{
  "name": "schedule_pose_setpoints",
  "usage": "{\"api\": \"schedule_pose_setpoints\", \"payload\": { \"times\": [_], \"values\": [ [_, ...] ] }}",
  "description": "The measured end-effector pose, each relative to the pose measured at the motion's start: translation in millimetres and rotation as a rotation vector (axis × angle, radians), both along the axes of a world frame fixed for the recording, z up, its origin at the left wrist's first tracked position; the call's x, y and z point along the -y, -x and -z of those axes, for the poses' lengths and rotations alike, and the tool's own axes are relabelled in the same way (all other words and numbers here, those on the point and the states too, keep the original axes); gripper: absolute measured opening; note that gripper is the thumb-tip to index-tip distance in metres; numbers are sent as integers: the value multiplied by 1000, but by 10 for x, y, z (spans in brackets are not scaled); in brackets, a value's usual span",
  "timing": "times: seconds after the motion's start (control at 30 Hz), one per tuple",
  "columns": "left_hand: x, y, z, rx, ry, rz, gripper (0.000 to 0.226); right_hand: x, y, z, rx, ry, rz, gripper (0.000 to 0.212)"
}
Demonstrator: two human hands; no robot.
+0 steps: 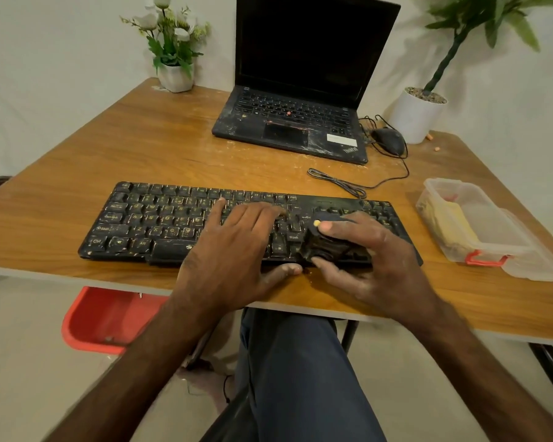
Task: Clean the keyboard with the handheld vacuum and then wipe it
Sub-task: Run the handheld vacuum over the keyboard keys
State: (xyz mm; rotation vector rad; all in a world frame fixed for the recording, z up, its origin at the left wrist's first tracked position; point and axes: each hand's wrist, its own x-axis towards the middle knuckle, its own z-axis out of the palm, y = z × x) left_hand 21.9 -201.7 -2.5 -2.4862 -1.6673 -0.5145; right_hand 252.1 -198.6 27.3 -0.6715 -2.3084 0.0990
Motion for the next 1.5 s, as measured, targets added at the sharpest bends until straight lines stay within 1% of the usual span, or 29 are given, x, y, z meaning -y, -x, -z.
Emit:
{"api": "schedule_pose_setpoints", "payload": {
  "times": [0.07,0.13,0.23,0.37,0.5,0.6,0.77,0.87,0.93,1.07,1.23,1.4,1.5],
  "values": [
    [7,7,5,16,-7,17,86,-10,126,21,8,27,-26,62],
    [7,19,-1,20,11,27,90,-24,215,35,33,36,-51,61],
    [5,23,0,25,8,18,88,-37,114,-2,46,66,-60,61],
    [2,2,-3,25,9,12,86,-29,-47,-50,-20,74,-37,62],
    [13,10,4,34,-31,20,83,-27,207,14,-95,95,-58,62],
    [12,29,5,38,-20,28,83,-28,243,46,-65,100,-68,60],
    [2,15,9,13,-1,3,85,-29,-102,-5,-21,49,-25,61],
    [3,15,7,32,5,15,84,-5,6,43,-12,28,-29,58],
    [6,18,5,51,6,27,84,10,139,75,-30,52,-51,56],
    [2,30,9,61,15,34,83,3,113,90,2,48,-61,59],
    [4,13,11,27,18,7,84,-9,-114,67,-82,47,25,64],
    [14,22,10,51,-6,28,81,-36,188,83,-129,111,-13,62],
    [11,24,11,46,2,24,81,-62,132,49,-113,141,-8,63]
  ]
}}
